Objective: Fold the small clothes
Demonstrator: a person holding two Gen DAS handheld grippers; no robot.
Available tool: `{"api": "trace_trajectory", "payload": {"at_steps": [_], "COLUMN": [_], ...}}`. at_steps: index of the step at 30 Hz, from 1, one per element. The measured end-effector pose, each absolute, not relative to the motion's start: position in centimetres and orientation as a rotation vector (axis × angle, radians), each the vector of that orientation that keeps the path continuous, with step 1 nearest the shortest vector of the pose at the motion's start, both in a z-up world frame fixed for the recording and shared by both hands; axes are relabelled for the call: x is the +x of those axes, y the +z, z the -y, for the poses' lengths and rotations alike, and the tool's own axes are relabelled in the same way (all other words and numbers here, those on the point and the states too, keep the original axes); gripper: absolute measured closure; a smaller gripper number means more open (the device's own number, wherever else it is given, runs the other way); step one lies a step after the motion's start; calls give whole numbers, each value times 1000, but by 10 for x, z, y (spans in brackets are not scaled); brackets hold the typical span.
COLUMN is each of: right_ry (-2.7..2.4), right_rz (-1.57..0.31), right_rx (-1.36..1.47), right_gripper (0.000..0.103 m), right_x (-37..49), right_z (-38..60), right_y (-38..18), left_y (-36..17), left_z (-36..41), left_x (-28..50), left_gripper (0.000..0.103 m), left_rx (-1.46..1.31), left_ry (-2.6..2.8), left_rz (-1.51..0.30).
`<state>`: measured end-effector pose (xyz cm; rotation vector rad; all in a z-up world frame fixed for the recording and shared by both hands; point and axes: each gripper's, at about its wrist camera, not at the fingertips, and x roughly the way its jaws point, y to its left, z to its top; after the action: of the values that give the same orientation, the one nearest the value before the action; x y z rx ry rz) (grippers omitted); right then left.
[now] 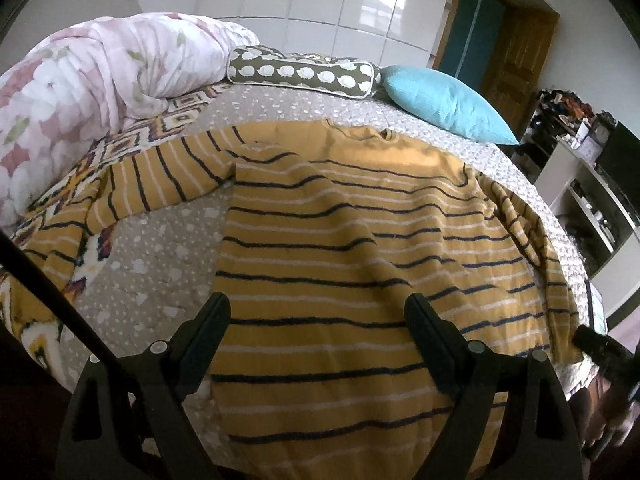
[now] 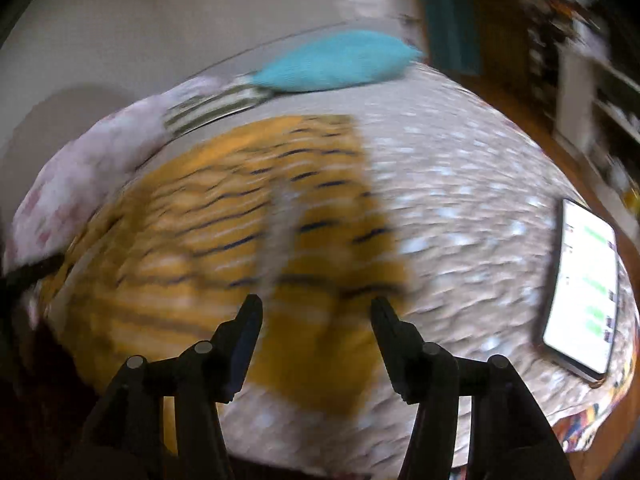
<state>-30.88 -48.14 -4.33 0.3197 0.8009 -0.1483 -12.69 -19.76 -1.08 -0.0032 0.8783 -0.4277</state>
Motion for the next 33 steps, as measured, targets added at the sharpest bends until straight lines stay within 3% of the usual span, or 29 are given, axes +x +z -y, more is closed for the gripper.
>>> {"api": "trace_trajectory", "payload": {"at_steps": [8, 10, 20, 26, 33], "right_ry": [-160, -196, -575, -769, -666], "right_rz": [-880, -883, -533, -560, -611], "right_rx": [-41, -77, 324, 502, 590], "right_gripper": [42, 93, 93, 94, 94], "right_x": [-313, -307, -339, -347, -301], "right_z": [448, 450, 646, 745, 744], "right_y": [-70, -69, 42, 38, 38], "left_y": [-17, -16, -8, -12, -10], "left_z": [194, 192, 178, 174, 161], "left_x": [-126, -126, -124, -122, -119], "left_gripper": [15, 15, 15, 15, 15], "left_rx": [-23, -36, -103, -110, -138], "left_ry": [-414, -416, -406, -384, -368], "left_rz": [-904, -908, -901, -908, -889]}}
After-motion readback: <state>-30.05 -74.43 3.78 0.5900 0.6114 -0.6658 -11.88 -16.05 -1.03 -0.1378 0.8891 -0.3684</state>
